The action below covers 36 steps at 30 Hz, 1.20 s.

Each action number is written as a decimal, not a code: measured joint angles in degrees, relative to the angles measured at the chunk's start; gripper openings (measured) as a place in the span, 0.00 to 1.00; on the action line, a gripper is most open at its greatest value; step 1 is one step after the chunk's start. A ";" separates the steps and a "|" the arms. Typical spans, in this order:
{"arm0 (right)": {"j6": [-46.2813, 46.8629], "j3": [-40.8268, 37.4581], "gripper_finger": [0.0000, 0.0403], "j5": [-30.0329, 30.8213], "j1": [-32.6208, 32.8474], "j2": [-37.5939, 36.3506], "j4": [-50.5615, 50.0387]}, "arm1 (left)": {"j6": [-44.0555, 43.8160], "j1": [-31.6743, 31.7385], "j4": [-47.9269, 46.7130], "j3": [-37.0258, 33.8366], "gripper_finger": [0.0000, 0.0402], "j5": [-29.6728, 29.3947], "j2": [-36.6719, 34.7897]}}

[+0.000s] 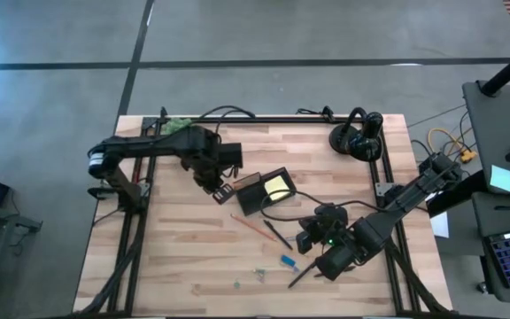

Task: Pick and place office supplies into organizer
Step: Put the bottom orange pencil into the black desk organizer, then put the orange pencil into the black desk organizer

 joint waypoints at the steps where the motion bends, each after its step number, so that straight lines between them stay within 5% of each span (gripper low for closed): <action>1: 0.00 0.00 0.15 0.07 0.00 0.01 0.12 | 0.22 0.06 0.00 0.00 0.07 -0.01 0.27; 14: -0.07 -0.74 0.15 0.04 0.20 0.00 1.78 | 0.28 -0.95 1.11 3.66 0.36 -2.06 -0.49; 20: -8.02 -0.85 0.15 -5.31 2.12 2.23 3.82 | -4.46 -12.17 5.74 5.16 0.37 -10.04 -6.95; 25: -21.45 -0.75 0.15 -19.36 -0.63 7.82 10.35 | -15.64 -33.28 16.76 2.18 0.37 -25.87 -9.94; 28: -32.55 0.93 0.16 -20.70 -3.58 12.17 14.97 | -21.26 -44.84 22.90 -1.91 0.37 -39.08 -8.40; 32: -44.01 5.25 0.21 -26.42 -6.68 16.23 15.45 | -43.49 -53.21 22.05 -8.53 0.37 -50.38 -4.62; 36: -49.75 6.64 0.28 -41.06 -10.81 19.52 15.16 | -64.66 -56.14 23.33 -16.43 0.37 -53.83 -3.18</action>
